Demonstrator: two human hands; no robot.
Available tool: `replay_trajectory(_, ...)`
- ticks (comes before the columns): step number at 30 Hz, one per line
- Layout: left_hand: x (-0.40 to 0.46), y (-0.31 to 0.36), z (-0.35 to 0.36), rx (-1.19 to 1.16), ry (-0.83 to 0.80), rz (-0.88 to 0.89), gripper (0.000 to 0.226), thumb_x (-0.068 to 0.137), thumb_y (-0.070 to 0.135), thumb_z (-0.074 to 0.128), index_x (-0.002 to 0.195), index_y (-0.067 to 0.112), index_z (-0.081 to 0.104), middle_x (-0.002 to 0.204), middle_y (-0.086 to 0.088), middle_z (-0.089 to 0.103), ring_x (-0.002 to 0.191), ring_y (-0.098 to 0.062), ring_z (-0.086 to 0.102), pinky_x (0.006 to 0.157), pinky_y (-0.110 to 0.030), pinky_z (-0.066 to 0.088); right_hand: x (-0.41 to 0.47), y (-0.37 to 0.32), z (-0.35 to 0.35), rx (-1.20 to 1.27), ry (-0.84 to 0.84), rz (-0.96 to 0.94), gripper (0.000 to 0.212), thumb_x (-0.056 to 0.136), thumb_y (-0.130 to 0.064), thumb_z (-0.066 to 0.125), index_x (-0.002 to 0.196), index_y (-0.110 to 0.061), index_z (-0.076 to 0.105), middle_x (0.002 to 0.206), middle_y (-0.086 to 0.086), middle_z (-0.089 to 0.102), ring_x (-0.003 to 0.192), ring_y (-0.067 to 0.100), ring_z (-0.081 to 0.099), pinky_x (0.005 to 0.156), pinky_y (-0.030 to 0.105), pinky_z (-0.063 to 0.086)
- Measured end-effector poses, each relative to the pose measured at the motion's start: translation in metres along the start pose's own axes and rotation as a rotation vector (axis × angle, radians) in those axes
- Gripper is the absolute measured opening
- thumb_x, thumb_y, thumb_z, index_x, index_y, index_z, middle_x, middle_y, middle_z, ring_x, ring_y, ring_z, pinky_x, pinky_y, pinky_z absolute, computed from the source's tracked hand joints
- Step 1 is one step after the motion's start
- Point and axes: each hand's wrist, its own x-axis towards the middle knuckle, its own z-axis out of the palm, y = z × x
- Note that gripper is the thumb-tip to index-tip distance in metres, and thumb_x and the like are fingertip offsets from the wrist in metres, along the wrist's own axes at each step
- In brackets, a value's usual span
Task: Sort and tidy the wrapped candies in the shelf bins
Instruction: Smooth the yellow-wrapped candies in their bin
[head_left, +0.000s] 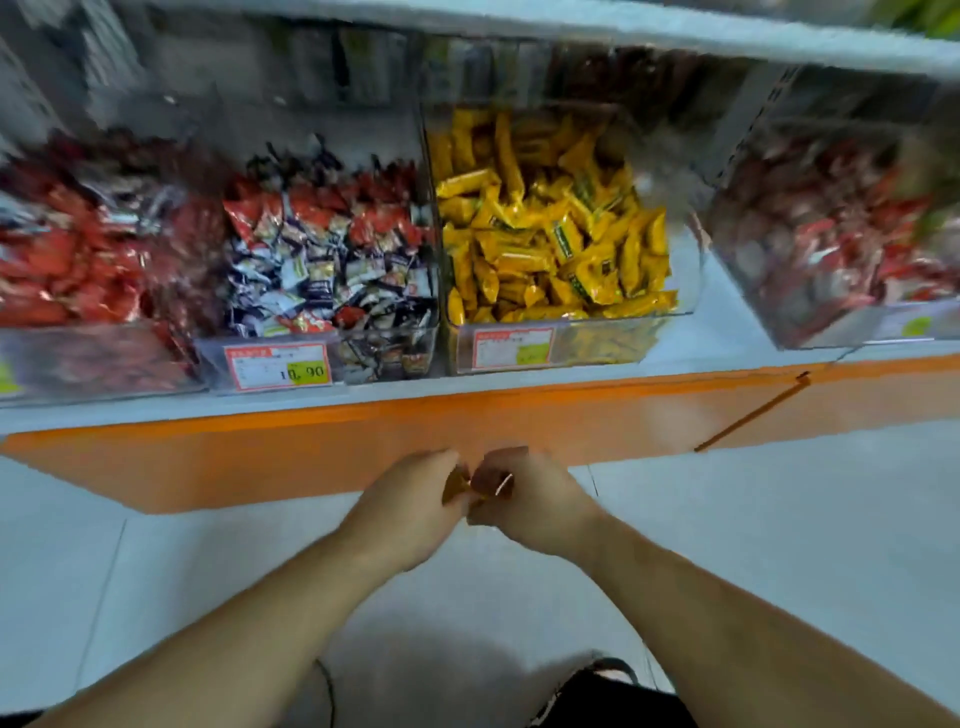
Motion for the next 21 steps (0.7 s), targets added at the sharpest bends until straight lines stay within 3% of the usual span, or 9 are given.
replay_trajectory(3, -0.014, 0.050, -0.049, -0.032, 0.122, 0.082, 0.018, 0.096, 0.041, 0.069, 0.086, 0.029, 0.061, 0.072, 0.006, 0.059, 0.065, -0.010, 0.054, 0.055, -0.029, 0.038, -0.028, -0.037, -0.063, -0.001, 0.114, -0.056, 0.028, 0.070, -0.025, 0.088, 0.087, -0.035, 0.067, 0.083, -0.014, 0.069, 0.076, 0.004, 0.064, 0.070, 0.031, 0.057)
replay_trajectory(7, -0.029, 0.118, -0.112, -0.027, 0.369, 0.205, 0.016, 0.092, 0.047, 0.072, 0.094, 0.034, 0.063, 0.075, 0.011, 0.063, 0.068, -0.005, 0.058, 0.062, -0.029, 0.048, -0.063, -0.078, -0.147, 0.187, 0.333, -0.272, 0.046, 0.077, 0.001, 0.079, 0.114, -0.024, 0.069, 0.105, -0.011, 0.075, 0.097, 0.000, 0.071, 0.077, 0.019, 0.056)
replay_trajectory(11, -0.010, 0.173, -0.159, -0.017, 0.592, 0.382, 0.012, 0.094, 0.043, 0.069, 0.096, 0.032, 0.064, 0.076, 0.013, 0.061, 0.072, -0.003, 0.058, 0.062, -0.020, 0.048, -0.065, -0.086, -0.205, 0.368, 0.761, -0.278, 0.032, 0.088, 0.009, 0.058, 0.101, -0.017, 0.069, 0.095, 0.001, 0.073, 0.088, 0.009, 0.070, 0.077, 0.032, 0.060)
replay_trajectory(13, 0.021, 0.187, -0.177, 0.075, 0.644, 0.374, 0.015, 0.096, 0.041, 0.067, 0.103, 0.029, 0.066, 0.082, 0.013, 0.062, 0.073, -0.003, 0.058, 0.063, -0.023, 0.048, -0.055, -0.082, -0.220, 0.410, 0.897, -0.204, 0.028, 0.089, 0.007, 0.053, 0.094, -0.016, 0.068, 0.092, 0.008, 0.071, 0.076, 0.005, 0.064, 0.071, 0.026, 0.057)
replay_trajectory(15, 0.054, 0.192, -0.183, 0.205, 0.649, 0.280, 0.032, 0.098, 0.042, 0.064, 0.124, 0.023, 0.062, 0.096, 0.008, 0.060, 0.086, -0.014, 0.061, 0.074, -0.029, 0.050, -0.046, -0.073, -0.228, 0.445, 0.952, -0.128, 0.026, 0.088, 0.004, 0.053, 0.095, -0.018, 0.066, 0.095, 0.007, 0.069, 0.077, 0.010, 0.061, 0.065, 0.025, 0.052)
replay_trajectory(17, 0.078, 0.192, -0.175, 0.359, 0.636, 0.249, 0.052, 0.098, 0.045, 0.060, 0.143, 0.020, 0.051, 0.115, -0.003, 0.060, 0.112, -0.026, 0.059, 0.099, -0.042, 0.050, -0.035, -0.059, -0.229, 0.405, 0.966, -0.078, 0.029, 0.088, 0.000, 0.057, 0.105, -0.022, 0.064, 0.103, -0.002, 0.066, 0.093, 0.012, 0.062, 0.069, 0.023, 0.049)
replay_trajectory(19, 0.093, 0.195, -0.154, 0.386, 0.563, 0.378, 0.051, 0.099, 0.043, 0.060, 0.146, 0.025, 0.048, 0.137, 0.003, 0.053, 0.129, -0.019, 0.049, 0.112, -0.037, 0.041, -0.022, -0.044, -0.227, 0.340, 0.946, -0.052, 0.032, 0.094, -0.006, 0.059, 0.120, -0.024, 0.064, 0.115, -0.009, 0.065, 0.108, 0.010, 0.059, 0.085, 0.026, 0.049)
replay_trajectory(21, 0.107, 0.201, -0.131, 0.357, 0.419, 0.511, 0.047, 0.097, 0.041, 0.063, 0.142, 0.030, 0.052, 0.141, 0.012, 0.048, 0.130, -0.010, 0.044, 0.111, -0.028, 0.039, -0.007, -0.033, -0.224, 0.367, 0.909, -0.030, 0.025, 0.102, -0.019, 0.055, 0.122, -0.028, 0.067, 0.113, -0.012, 0.068, 0.109, 0.008, 0.061, 0.097, 0.035, 0.052)
